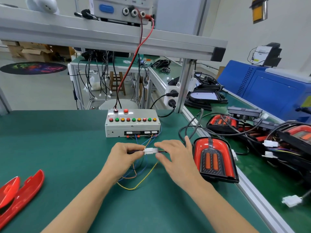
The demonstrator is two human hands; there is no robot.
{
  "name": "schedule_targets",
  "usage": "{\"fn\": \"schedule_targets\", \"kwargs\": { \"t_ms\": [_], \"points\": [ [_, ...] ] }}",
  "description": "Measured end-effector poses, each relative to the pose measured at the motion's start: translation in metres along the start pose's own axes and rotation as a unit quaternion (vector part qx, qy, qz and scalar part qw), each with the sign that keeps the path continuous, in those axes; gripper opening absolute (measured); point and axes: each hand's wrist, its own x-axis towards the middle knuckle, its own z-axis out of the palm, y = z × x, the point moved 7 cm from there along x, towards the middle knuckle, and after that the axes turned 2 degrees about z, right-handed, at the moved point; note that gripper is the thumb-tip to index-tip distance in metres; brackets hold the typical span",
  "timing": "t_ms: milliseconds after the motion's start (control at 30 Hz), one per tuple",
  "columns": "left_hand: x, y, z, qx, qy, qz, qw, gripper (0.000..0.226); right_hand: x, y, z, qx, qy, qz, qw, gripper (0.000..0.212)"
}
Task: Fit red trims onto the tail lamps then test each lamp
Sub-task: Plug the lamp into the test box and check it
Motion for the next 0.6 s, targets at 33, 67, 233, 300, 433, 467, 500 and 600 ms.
{"fn": "schedule_targets", "kwargs": {
  "t_ms": [33,67,233,300,433,467,500,600],
  "points": [
    [0.002,-0.004,-0.005,0.019,0.014,-0.005,1.0,0.022,-0.002,0.0,-0.005,-0.011,0.014,-0.006,1.0,0.031],
    [0.004,-0.007,-0.01,0.045,0.026,-0.012,0.999,0.021,-0.004,0.003,-0.012,-0.017,0.033,-0.007,0.999,0.034],
    [0.005,-0.02,-0.025,0.187,0.028,-0.021,0.982,0.024,-0.017,0.037,-0.074,0.005,0.19,0.058,0.98,0.039],
    [0.006,-0.019,-0.028,0.217,0.033,-0.015,0.975,0.023,-0.024,0.068,-0.095,0.037,0.222,0.148,0.963,0.045],
    [0.011,-0.014,-0.027,0.268,0.008,-0.014,0.963,0.019,-0.042,0.131,-0.095,0.136,0.154,0.343,0.917,0.065],
    [0.013,-0.012,-0.027,0.28,0.005,-0.017,0.96,0.021,-0.045,0.14,-0.089,0.173,0.141,0.366,0.903,0.067],
    [0.015,-0.011,-0.028,0.289,0.004,-0.024,0.957,0.024,-0.048,0.146,-0.087,0.205,0.146,0.381,0.89,0.069],
    [0.021,-0.009,-0.027,0.308,-0.025,-0.041,0.95,0.033,-0.053,0.166,-0.09,0.281,0.186,0.432,0.837,0.074]
  ]
}}
